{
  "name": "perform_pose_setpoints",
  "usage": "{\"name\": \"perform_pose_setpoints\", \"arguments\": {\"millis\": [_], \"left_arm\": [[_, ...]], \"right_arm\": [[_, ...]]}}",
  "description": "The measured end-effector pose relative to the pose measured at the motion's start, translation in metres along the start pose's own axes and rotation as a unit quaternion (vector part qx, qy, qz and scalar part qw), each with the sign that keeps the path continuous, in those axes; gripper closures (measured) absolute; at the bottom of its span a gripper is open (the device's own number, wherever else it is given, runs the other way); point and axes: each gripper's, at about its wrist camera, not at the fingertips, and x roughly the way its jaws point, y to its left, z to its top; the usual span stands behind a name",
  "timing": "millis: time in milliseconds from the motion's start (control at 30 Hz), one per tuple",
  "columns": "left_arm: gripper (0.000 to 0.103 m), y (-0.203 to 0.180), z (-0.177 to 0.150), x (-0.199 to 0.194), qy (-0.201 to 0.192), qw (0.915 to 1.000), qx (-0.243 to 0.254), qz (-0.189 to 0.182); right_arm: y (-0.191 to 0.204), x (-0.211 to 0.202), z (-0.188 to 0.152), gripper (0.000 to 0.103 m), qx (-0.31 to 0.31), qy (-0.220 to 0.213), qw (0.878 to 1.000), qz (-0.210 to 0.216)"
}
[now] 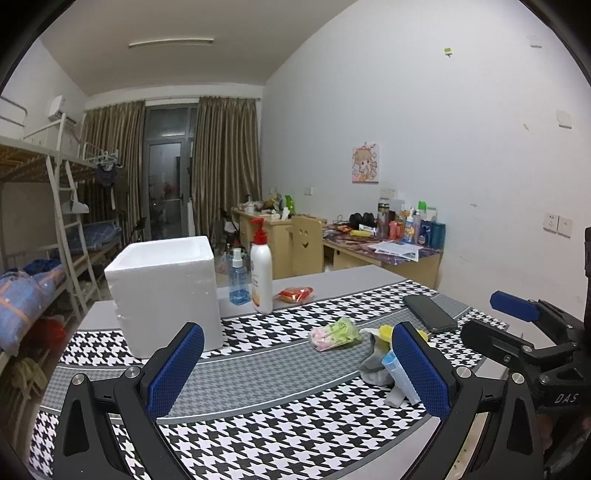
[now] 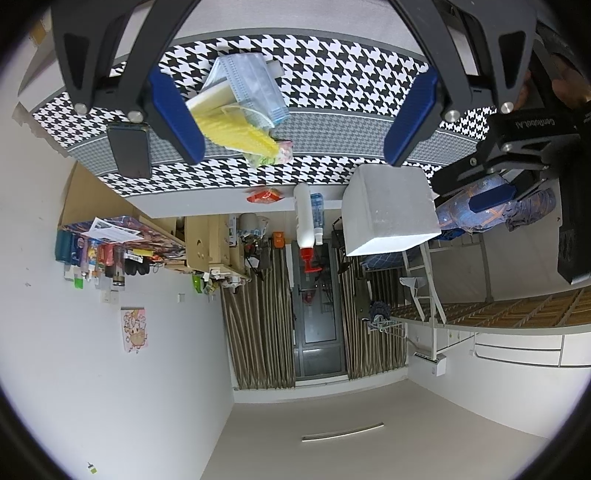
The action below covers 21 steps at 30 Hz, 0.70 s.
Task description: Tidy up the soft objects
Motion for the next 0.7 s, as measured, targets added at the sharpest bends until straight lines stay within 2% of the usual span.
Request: {"name": "perform_pose_setpoints", "arguments": {"millis": [700], "left_arm": [[0.001, -0.001, 0.0, 0.014, 0.008, 0.9999, 0.01, 0.003]], "right_arm": [[-0.001, 0.011, -0.001, 0.004, 0.001, 0.013, 1.0, -0.001]]}}
